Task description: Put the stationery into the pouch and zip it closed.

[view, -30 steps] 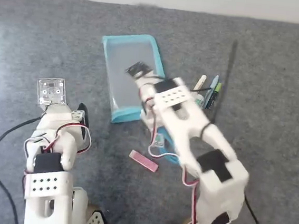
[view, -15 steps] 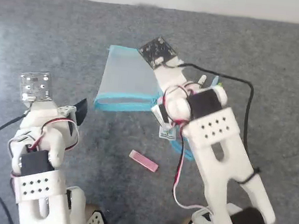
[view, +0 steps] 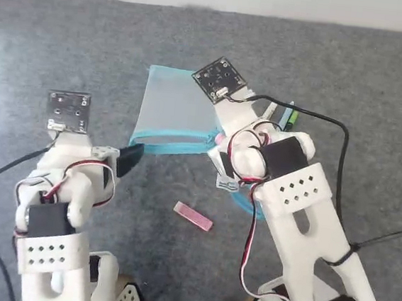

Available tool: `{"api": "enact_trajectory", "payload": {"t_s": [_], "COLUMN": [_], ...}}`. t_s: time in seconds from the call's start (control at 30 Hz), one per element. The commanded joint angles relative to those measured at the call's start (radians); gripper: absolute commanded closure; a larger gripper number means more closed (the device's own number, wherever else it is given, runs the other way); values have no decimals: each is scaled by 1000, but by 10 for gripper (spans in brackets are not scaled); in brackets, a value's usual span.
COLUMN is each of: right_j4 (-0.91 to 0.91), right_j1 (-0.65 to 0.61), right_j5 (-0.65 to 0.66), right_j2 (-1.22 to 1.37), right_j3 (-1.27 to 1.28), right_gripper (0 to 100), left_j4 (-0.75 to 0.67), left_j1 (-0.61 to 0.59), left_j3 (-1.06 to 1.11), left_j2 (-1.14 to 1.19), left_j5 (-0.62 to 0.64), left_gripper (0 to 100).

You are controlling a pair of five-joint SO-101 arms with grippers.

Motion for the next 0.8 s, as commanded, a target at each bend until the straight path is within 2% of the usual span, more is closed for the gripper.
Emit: {"api": "enact_trajectory", "payload": {"t_s": [0.0,0.2,0.47,0.63,0.77], "right_j4": [10,15,28,25,22], "right_j1": [-10,-10,-10,-8,-4], "right_j5": [-8,-5,-5,-5,-9], "right_j2": [-51,-51,-73,-113,-97], "right_j3": [-8,-9,-12,-9,-9], "right_gripper": [991,991,991,991,991], "left_j4": [-98,-235,-242,-114,-41], "left_j1": [18,29,23,-26,-46], "left_j3": [-22,90,124,61,36], "left_j2": [12,12,9,5,5], "left_j5": [38,43,6,-8,-75], "left_gripper": [619,621,621,622,622]}}
